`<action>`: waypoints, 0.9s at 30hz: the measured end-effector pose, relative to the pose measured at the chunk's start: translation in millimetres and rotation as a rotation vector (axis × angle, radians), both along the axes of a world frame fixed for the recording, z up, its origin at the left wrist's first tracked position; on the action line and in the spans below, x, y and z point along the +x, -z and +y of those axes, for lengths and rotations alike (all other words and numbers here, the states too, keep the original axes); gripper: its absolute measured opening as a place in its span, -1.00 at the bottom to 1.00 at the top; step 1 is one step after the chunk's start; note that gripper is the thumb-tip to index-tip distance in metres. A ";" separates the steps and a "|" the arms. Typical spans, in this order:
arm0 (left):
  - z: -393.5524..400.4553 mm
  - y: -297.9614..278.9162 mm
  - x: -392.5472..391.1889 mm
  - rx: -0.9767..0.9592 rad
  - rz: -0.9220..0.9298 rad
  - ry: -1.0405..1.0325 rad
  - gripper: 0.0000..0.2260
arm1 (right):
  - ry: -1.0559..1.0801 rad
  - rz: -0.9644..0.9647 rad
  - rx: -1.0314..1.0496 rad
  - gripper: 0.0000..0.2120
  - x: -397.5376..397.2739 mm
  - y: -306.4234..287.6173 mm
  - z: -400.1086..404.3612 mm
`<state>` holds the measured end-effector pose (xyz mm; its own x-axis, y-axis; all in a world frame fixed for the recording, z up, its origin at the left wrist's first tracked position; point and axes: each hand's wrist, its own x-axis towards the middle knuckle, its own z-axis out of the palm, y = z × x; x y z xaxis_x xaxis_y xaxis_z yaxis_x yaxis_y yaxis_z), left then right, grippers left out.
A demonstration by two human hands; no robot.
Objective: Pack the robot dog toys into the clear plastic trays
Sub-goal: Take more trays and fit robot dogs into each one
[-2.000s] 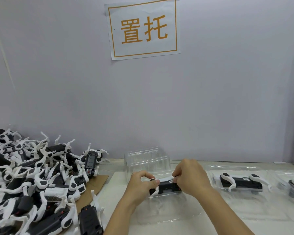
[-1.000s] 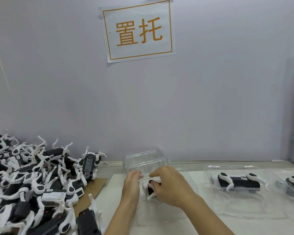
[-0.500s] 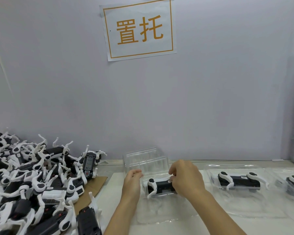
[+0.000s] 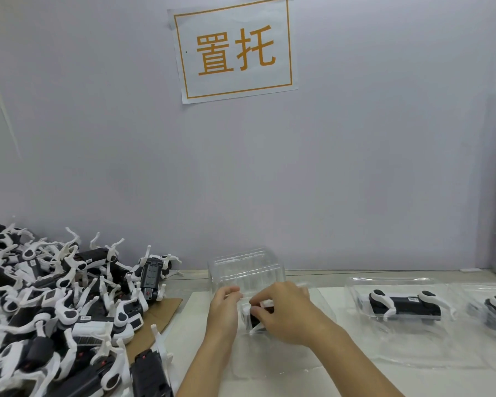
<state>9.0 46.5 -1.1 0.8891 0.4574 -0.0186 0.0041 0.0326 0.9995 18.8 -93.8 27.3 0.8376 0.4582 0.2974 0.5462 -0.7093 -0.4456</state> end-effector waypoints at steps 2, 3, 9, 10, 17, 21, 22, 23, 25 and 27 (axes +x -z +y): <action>0.2 -0.4 0.3 -0.001 0.005 0.002 -0.88 | -0.014 0.010 -0.016 -0.75 -0.7 1.4 0.8; 0.0 -0.8 -0.2 0.005 0.009 0.003 -0.88 | -0.016 0.024 -0.008 -0.76 0.2 1.4 -0.4; 5.4 -1.2 -2.0 0.122 0.103 0.058 -0.70 | 0.080 0.009 0.146 -0.75 7.9 -3.6 -15.4; 6.6 -2.5 -2.9 0.167 0.146 0.060 -0.75 | 0.142 -0.024 0.134 -0.72 11.0 -4.8 -21.6; 21.4 -11.2 -3.5 0.593 0.311 -0.089 -0.87 | 0.300 0.179 0.096 -0.59 26.9 -0.7 -44.8; 25.3 -16.6 1.0 0.551 0.277 -0.146 -0.95 | 0.310 0.210 0.044 -0.63 26.0 -0.4 -42.8; 25.8 -18.7 1.1 0.544 0.271 -0.149 -0.96 | 0.318 0.217 0.017 -0.66 24.6 -2.8 -43.0; 25.8 -21.5 0.3 0.539 0.274 -0.147 -0.94 | 0.318 0.220 0.010 -0.71 23.4 -5.2 -43.5; 25.1 -26.8 -1.4 0.489 0.278 -0.139 -0.86 | 0.313 0.203 0.019 -0.87 19.4 -12.5 -44.3; 21.1 -35.8 -4.7 0.346 0.244 -0.124 -0.84 | 0.324 0.162 0.054 -0.76 15.4 -24.0 -47.5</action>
